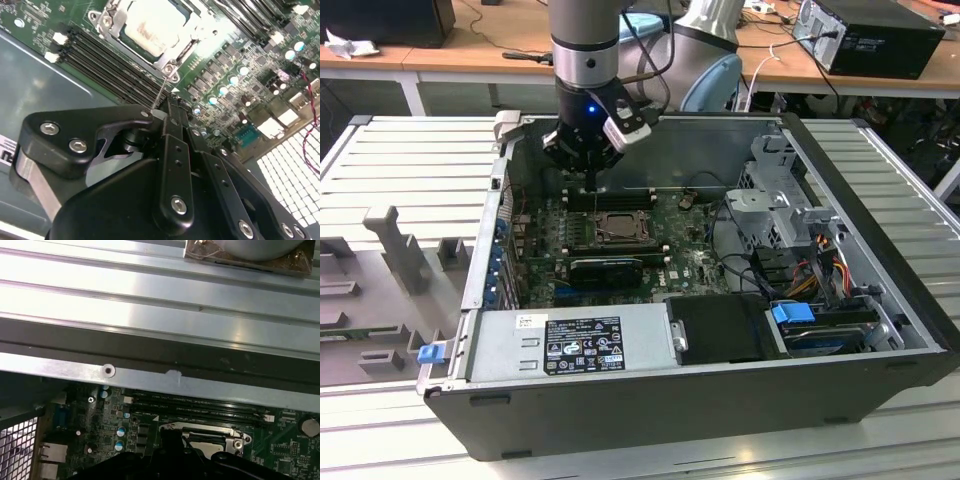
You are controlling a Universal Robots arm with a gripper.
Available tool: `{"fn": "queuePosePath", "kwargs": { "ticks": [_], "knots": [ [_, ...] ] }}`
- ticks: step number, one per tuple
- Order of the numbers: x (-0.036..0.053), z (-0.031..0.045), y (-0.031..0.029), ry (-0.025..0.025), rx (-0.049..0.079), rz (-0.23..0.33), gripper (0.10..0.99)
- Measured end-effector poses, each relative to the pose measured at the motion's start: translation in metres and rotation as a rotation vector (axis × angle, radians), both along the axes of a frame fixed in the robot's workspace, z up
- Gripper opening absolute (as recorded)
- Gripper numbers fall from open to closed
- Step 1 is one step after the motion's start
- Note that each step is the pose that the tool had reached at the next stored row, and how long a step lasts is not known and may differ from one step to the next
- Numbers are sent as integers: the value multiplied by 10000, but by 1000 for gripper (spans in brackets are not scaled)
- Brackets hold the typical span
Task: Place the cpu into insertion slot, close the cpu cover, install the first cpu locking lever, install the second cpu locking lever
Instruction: 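Install the first cpu locking lever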
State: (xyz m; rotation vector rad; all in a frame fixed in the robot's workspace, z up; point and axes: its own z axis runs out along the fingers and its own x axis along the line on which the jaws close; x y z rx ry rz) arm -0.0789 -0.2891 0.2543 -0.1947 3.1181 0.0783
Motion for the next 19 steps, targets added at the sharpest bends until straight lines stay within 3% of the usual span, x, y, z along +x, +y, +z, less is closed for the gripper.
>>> {"fn": "queuePosePath", "kwargs": {
  "ticks": [6, 8, 11, 14, 19],
  "knots": [
    [120, -12, 0, 0, 0, -2, 106],
    [259, -64, 0, -1, 23, -67, 106],
    [273, -104, 0, 1, 460, -498, 106],
    [277, -126, -19, 4, 716, -642, 106],
    [283, -132, -47, 6, 764, -642, 106]
  ]
}}
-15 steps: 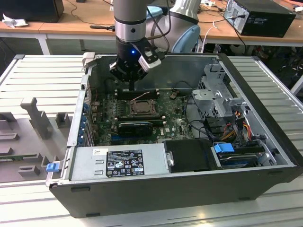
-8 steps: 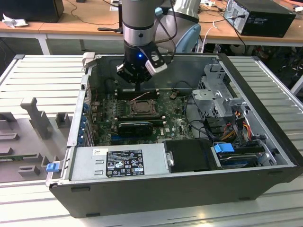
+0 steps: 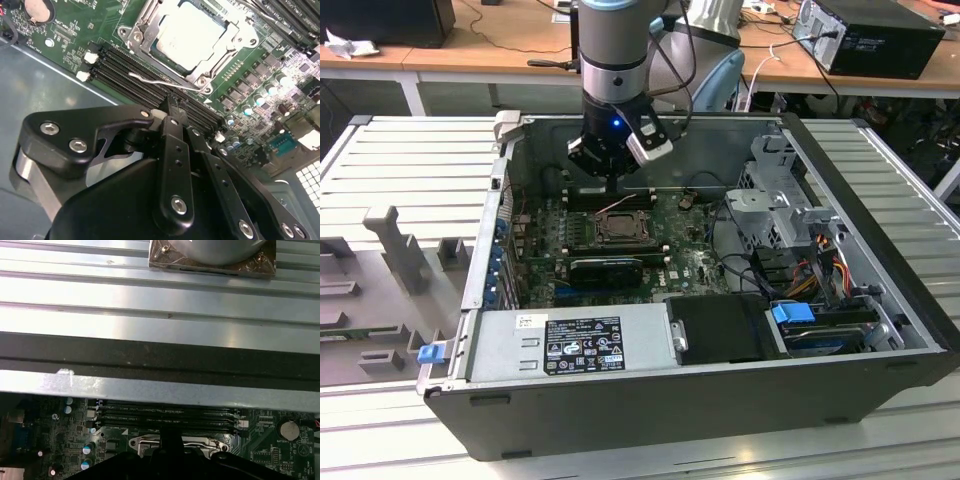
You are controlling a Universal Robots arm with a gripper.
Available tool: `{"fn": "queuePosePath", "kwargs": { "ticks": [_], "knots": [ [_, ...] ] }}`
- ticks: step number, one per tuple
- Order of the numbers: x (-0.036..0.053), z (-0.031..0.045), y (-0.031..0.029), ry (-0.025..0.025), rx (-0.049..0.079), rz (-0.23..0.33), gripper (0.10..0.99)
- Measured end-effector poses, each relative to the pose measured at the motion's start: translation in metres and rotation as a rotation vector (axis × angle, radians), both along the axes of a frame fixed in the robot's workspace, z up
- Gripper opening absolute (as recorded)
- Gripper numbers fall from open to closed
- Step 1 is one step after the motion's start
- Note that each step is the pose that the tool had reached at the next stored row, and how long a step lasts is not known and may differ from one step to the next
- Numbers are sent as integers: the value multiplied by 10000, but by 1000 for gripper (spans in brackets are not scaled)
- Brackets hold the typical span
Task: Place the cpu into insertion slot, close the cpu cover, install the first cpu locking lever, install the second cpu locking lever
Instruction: 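Install the first cpu locking lever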
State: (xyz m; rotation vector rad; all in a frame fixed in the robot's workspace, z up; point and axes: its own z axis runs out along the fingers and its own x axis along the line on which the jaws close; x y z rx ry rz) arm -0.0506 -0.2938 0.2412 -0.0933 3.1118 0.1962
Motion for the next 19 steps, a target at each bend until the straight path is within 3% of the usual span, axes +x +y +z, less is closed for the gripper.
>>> {"fn": "queuePosePath", "kwargs": {
  "ticks": [7, 10, 17, 19],
  "knots": [
    [3, -4, 0, -1, 5, -22, 106],
    [3, -13, 0, 0, 187, -302, 106],
    [17, -90, -1, 5, 286, -348, 106],
    [35, -102, 0, 8, 434, -374, 106]
  ]
}}
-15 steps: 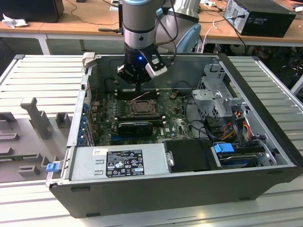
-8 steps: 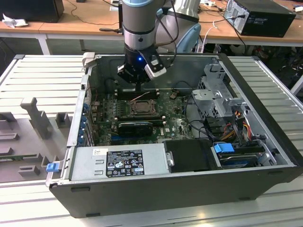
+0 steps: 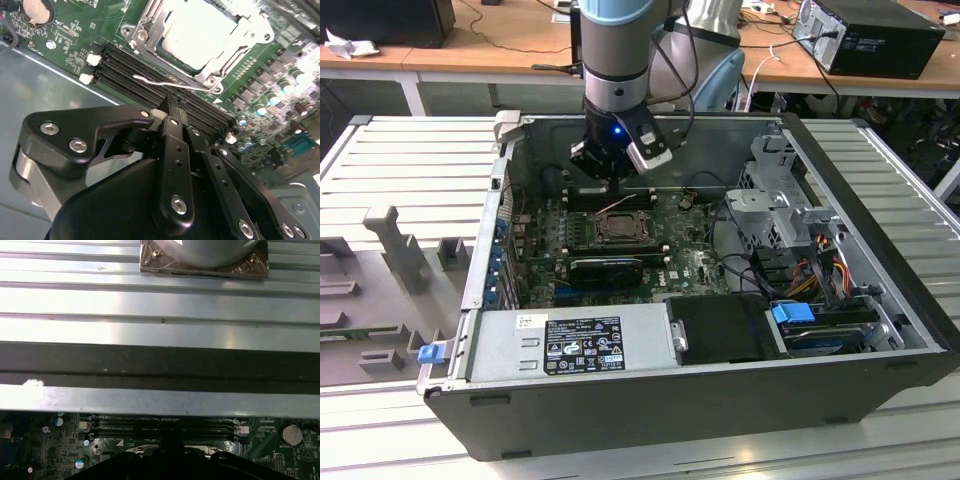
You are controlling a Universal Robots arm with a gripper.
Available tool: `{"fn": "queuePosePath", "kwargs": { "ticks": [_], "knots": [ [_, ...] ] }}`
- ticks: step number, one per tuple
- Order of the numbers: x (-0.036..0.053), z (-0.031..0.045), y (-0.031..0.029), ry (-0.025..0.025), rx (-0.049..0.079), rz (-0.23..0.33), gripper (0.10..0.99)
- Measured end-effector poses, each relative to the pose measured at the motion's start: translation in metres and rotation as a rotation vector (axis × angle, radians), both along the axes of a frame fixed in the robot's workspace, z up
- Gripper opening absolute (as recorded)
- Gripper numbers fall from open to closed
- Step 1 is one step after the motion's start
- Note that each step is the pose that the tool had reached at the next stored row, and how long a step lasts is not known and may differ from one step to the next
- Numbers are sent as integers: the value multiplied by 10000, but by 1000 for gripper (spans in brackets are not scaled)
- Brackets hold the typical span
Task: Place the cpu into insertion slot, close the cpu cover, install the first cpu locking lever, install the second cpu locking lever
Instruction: 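Install the first cpu locking lever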
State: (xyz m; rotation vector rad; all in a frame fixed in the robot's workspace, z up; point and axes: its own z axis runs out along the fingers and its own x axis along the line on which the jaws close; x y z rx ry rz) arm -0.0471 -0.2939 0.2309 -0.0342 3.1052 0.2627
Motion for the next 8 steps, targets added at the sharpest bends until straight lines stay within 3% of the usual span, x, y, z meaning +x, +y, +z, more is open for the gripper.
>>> {"fn": "queuePosePath", "kwargs": {
  "ticks": [2, 4, 6, 8],
  "knots": [
    [32, -38, 0, -1, 139, -48, 106],
    [43, -76, 0, -1, 128, -50, 106],
    [45, -81, -1, 1, 73, -50, 106],
    [46, -83, -3, 0, -86, -47, 106]
  ]
}}
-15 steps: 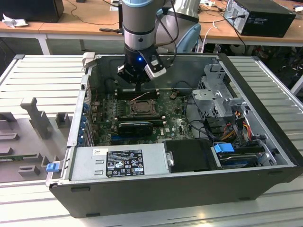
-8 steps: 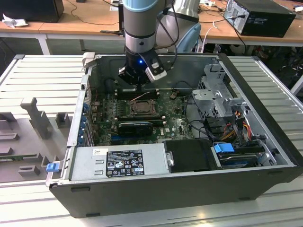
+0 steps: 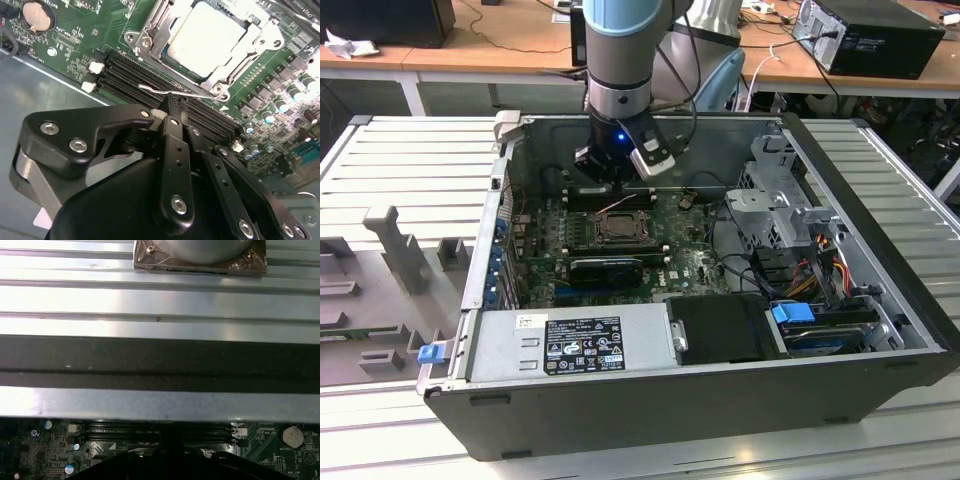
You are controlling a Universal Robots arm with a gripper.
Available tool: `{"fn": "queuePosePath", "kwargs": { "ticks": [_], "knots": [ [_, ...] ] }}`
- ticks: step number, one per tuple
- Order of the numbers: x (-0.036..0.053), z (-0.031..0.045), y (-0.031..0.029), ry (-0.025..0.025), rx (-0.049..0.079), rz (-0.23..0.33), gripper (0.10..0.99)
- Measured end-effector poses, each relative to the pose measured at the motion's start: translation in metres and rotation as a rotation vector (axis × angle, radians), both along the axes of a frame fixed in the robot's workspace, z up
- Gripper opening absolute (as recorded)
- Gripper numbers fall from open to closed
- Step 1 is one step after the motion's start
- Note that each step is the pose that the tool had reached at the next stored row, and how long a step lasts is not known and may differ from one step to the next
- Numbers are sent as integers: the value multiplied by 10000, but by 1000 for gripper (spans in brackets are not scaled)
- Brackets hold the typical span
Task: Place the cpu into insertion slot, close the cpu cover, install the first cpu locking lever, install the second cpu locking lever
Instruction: 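Install the first cpu locking lever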
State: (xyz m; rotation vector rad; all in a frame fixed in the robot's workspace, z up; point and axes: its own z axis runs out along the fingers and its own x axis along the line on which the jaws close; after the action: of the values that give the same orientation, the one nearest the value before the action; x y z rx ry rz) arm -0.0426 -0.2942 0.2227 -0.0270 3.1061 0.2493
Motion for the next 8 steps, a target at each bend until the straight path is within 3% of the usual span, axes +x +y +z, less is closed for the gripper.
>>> {"fn": "queuePosePath", "kwargs": {
  "ticks": [3, 8],
  "knots": [
    [14, -2, 0, -1, -36, -1, 106],
    [109, -45, 0, 0, -64, -1, 106]
  ]
}}
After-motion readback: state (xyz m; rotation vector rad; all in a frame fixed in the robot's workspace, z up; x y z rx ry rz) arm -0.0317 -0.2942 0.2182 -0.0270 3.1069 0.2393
